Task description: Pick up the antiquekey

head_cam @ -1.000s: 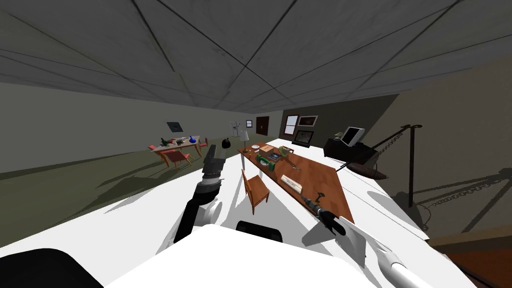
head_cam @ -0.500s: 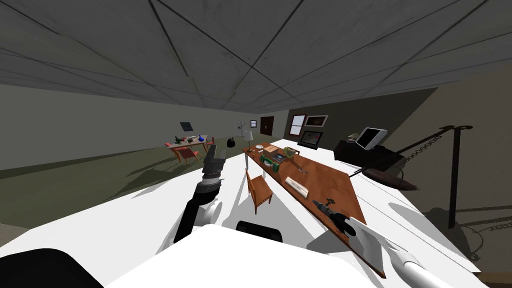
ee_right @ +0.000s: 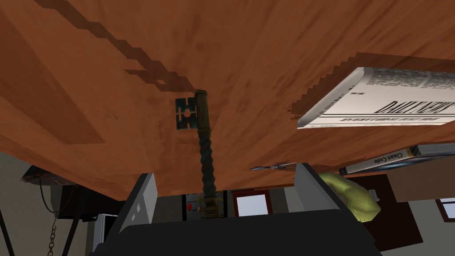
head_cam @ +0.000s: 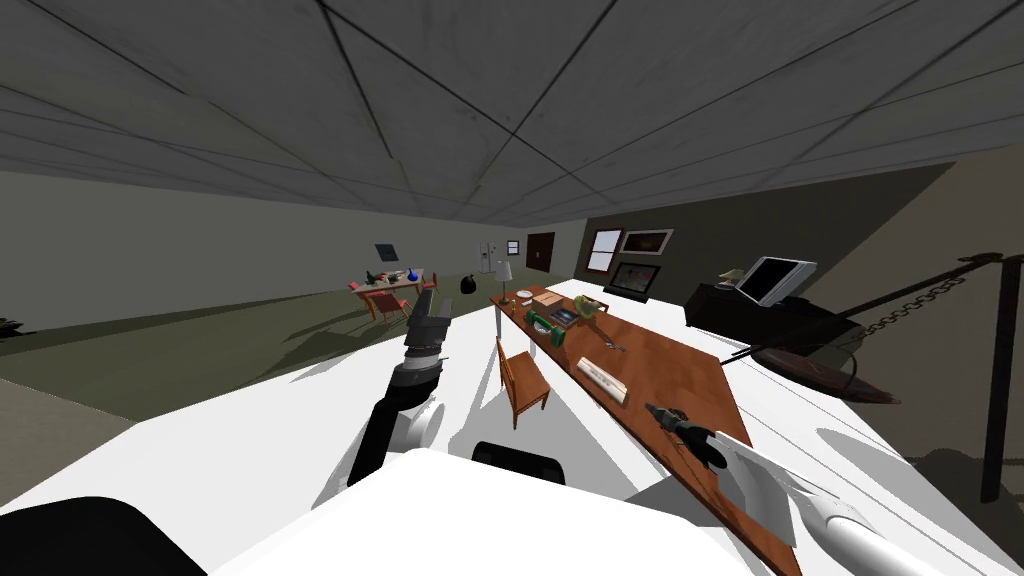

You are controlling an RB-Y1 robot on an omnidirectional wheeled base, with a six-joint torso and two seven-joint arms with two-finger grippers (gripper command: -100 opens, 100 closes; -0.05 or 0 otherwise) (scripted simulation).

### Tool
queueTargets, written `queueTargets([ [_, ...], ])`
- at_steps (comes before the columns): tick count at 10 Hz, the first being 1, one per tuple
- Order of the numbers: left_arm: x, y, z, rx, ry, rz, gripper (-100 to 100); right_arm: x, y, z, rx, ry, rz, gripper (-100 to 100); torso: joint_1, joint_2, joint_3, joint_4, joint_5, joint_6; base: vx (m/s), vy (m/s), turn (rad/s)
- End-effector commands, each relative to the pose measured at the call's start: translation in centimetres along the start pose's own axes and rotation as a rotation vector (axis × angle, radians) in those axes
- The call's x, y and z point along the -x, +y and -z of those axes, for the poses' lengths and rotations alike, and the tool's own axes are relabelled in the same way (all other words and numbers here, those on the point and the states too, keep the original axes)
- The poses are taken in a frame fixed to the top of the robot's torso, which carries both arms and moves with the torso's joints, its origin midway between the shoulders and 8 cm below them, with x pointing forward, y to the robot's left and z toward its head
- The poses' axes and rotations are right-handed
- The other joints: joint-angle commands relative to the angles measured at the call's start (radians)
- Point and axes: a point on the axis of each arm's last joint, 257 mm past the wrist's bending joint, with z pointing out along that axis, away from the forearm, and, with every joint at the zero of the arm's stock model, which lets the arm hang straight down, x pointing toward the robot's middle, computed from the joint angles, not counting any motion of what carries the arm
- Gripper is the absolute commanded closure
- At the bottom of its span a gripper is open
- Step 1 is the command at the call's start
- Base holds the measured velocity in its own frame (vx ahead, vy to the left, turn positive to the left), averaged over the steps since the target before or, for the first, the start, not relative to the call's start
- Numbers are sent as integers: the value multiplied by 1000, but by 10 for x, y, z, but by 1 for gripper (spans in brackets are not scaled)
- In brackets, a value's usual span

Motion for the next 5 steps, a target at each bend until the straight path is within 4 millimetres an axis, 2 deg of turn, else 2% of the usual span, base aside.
queueTargets([
  [1,0,0,0,0,0,0,0,0,0,0,0,0,0,0,0,0,0,0,0,0,0,0,0],
  [2,0,0,0,0,0,0,0,-5,0,-4,-4,-1,-5,-100,0,0,0,0,0,0,16,-23,42],
  [5,0,0,0,0,0,0,0,-14,-1,-9,-12,0,-11,-100,-4,-2,-1,0,-1,0,26,-48,46],
])
